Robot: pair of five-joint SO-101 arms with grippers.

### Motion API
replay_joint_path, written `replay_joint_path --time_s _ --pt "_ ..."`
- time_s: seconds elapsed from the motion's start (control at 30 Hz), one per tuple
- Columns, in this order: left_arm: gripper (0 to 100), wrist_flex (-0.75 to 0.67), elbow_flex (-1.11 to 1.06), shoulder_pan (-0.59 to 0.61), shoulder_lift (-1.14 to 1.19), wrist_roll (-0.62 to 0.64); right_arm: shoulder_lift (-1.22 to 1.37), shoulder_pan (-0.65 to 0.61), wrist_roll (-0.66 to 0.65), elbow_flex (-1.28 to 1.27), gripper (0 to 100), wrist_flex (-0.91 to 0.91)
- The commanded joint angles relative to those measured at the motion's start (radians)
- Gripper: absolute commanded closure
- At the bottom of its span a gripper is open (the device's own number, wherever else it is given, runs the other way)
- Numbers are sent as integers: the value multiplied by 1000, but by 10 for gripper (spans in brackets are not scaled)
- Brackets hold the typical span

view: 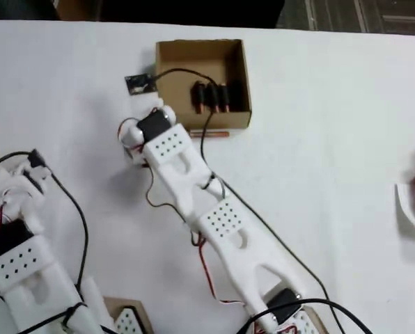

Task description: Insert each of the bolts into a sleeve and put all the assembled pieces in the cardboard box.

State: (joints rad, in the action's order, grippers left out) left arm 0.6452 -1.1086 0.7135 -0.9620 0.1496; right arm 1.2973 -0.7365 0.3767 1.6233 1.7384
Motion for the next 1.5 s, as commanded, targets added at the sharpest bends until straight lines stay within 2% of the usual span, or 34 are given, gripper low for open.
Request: replay_joint_path --time_s 0.0,0.4,0.8,1.0,1.13,1.23,1.33,1.47 --pt "721 6 42 -58 -17 6 -168 18 12 46 978 27" --pt "721 86 42 -249 -15 5 -476 47 6 51 978 27" --pt "721 77 47 -252 -15 5 -705 114 -43 46 978 24" --pt "721 77 48 -252 -15 6 -639 199 103 48 978 24" --pt "721 77 45 -252 -15 6 -650 194 147 48 978 25" --pt "721 77 45 -252 -15 6 -679 188 143 46 978 27" --pt "721 77 45 -252 -15 8 -730 202 60 28 978 30" --pt "721 77 45 -253 -15 9 -840 199 43 -157 978 30"
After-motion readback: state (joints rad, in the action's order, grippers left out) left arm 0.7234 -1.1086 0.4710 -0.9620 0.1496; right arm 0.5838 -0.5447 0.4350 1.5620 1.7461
